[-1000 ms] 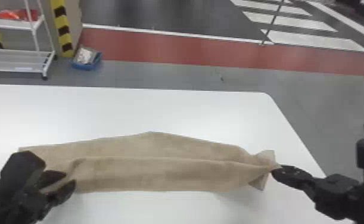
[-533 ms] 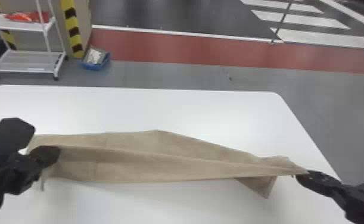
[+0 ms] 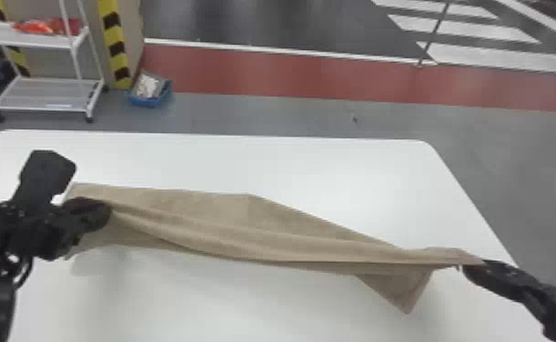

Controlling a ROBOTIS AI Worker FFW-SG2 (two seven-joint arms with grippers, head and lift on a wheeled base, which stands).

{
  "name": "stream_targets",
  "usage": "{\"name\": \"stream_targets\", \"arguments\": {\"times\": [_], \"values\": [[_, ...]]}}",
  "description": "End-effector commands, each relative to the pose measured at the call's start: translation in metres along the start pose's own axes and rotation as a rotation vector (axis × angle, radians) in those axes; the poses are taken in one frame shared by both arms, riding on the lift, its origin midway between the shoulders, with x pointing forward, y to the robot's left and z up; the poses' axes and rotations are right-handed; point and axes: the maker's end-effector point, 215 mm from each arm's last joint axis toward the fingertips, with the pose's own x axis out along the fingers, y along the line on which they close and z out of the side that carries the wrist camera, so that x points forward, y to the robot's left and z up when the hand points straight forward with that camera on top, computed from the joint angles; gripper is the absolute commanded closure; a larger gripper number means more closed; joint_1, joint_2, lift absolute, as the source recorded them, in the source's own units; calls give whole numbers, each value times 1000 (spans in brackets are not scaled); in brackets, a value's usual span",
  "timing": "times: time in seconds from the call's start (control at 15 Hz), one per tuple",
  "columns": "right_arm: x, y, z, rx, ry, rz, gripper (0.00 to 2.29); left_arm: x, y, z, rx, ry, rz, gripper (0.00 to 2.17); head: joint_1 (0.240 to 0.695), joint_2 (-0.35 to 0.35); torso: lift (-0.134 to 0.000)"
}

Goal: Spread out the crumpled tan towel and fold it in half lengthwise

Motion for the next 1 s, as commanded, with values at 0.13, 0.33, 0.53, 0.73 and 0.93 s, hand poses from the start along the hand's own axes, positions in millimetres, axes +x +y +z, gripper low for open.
{"name": "stream_targets", "arguments": {"times": [0.13, 0.33, 0.53, 0.73, 0.93], "values": [[5, 4, -3, 4, 4, 14, 1997, -5, 25, -5, 10, 0, 84, 19, 695, -178, -124], [6, 4, -4, 1, 5, 17, 1997, -35, 43, -11, 10, -13, 88, 43, 695, -152, -124], [8, 4, -5, -10, 2, 23, 1997, -73, 50, -22, 27, -34, 74, 194, 695, -132, -124], [10, 3, -8, -7, 7, 26, 1997, -108, 8, -20, 192, -131, -13, 529, 695, -111, -124], [10, 2, -10, -5, 9, 24, 1997, -111, -35, -16, 382, -186, -65, 549, 695, -147, -124]]}}
